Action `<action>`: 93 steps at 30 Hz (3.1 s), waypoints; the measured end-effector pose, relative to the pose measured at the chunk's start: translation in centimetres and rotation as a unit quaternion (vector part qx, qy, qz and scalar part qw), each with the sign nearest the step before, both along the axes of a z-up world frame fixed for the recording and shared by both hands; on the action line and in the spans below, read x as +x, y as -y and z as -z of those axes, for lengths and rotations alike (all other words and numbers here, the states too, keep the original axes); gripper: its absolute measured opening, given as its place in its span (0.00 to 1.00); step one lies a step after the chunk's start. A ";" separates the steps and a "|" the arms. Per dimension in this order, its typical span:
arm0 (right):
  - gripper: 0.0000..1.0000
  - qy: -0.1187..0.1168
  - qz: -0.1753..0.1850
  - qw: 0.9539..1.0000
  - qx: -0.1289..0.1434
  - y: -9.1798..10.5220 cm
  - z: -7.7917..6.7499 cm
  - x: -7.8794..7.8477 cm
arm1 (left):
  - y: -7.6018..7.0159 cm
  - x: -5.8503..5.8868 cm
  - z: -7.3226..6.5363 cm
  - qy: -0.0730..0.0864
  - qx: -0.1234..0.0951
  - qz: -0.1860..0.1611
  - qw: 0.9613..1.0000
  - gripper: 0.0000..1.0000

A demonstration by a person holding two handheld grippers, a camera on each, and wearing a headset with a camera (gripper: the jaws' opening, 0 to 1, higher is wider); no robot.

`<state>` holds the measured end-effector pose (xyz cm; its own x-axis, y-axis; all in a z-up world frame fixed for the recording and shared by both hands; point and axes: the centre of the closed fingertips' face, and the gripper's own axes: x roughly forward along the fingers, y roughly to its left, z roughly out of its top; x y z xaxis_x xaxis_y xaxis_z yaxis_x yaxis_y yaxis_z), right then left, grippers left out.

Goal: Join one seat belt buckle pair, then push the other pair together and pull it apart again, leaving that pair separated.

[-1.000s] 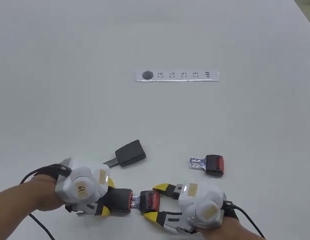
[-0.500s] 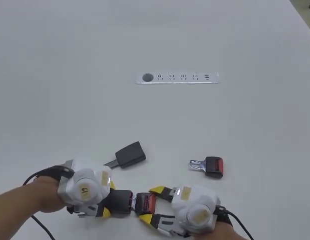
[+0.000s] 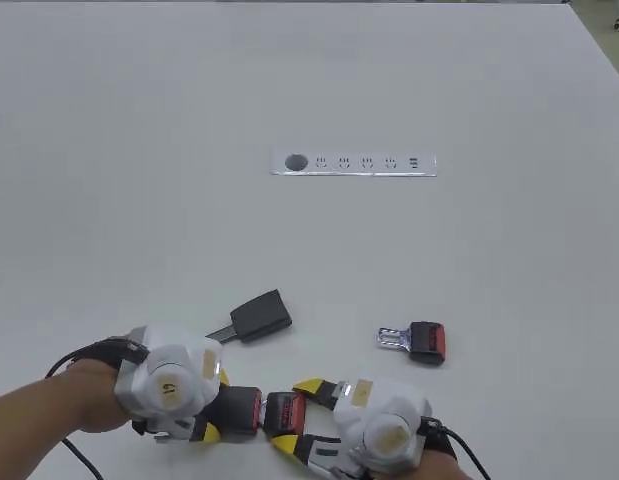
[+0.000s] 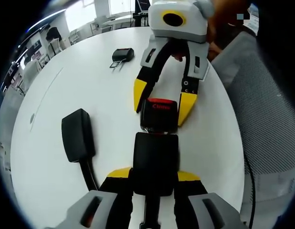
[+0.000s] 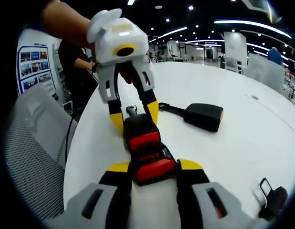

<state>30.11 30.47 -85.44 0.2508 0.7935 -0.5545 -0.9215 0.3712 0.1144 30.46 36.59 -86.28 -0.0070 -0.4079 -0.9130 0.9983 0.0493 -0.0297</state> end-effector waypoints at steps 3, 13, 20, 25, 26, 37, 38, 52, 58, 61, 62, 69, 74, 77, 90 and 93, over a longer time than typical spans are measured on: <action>0.37 0.001 -0.004 1.000 -0.003 0.0 0.0 0.0 | 0.0 0.0 0.0 0.000 -0.002 0.000 1.000 0.34; 0.36 0.005 -0.023 1.000 -0.011 0.0 0.2 0.0 | 0.0 -0.2 0.0 0.000 -0.013 0.002 1.000 0.34; 0.35 0.020 -0.044 0.998 -0.027 0.3 0.3 -0.2 | -0.1 -0.2 -0.1 0.000 -0.032 0.004 0.999 0.34; 0.34 0.026 -0.057 0.997 -0.034 0.4 0.4 -0.2 | -0.2 -0.2 -0.2 0.002 -0.052 0.004 0.999 0.34; 0.34 0.032 -0.063 0.997 -0.038 0.5 0.4 -0.3 | -0.1 -0.2 -0.2 0.002 -0.054 0.005 0.999 0.33; 0.33 0.035 -0.087 0.995 -0.043 0.5 0.5 -0.1 | -0.2 -0.2 -0.2 -0.002 -0.074 0.018 0.997 0.33; 0.33 0.035 -0.087 0.995 -0.042 0.5 0.5 -0.1 | -0.2 -0.2 -0.2 -0.003 -0.075 0.019 0.997 0.33; 0.33 0.037 -0.085 0.995 -0.038 0.5 0.5 -0.2 | -0.2 -0.2 -0.3 -0.003 -0.086 0.020 0.996 0.33; 0.33 0.036 -0.076 0.996 -0.033 0.6 0.4 -0.2 | -0.2 -0.2 -0.3 -0.004 -0.091 0.016 0.996 0.33; 0.33 0.037 -0.076 0.996 -0.033 0.6 0.4 -0.2 | -0.2 -0.2 -0.3 -0.005 -0.092 0.016 0.996 0.33; 0.33 0.035 -0.074 0.996 -0.032 0.6 0.4 -0.2 | -0.2 -0.2 -0.3 -0.005 -0.092 0.016 0.996 0.33; 0.33 0.037 -0.072 0.996 -0.030 0.6 0.5 -0.2 | -0.2 -0.3 -0.3 -0.006 -0.095 0.015 0.995 0.33; 0.33 0.035 -0.071 0.997 -0.027 0.7 0.4 -0.2 | -0.2 -0.2 -0.3 -0.005 -0.095 0.014 0.995 0.33; 0.33 0.035 -0.071 0.997 -0.026 0.7 0.5 -0.2 | -0.2 -0.2 -0.3 -0.004 -0.096 0.014 0.995 0.33; 0.35 0.040 -0.079 0.995 -0.043 0.5 0.5 -0.3 | 0.0 -0.3 -0.4 0.002 -0.087 0.018 0.996 0.34; 0.36 0.051 -0.082 0.993 -0.061 0.5 0.4 -0.5 | 0.1 -0.3 -0.4 0.003 -0.077 0.017 0.997 0.34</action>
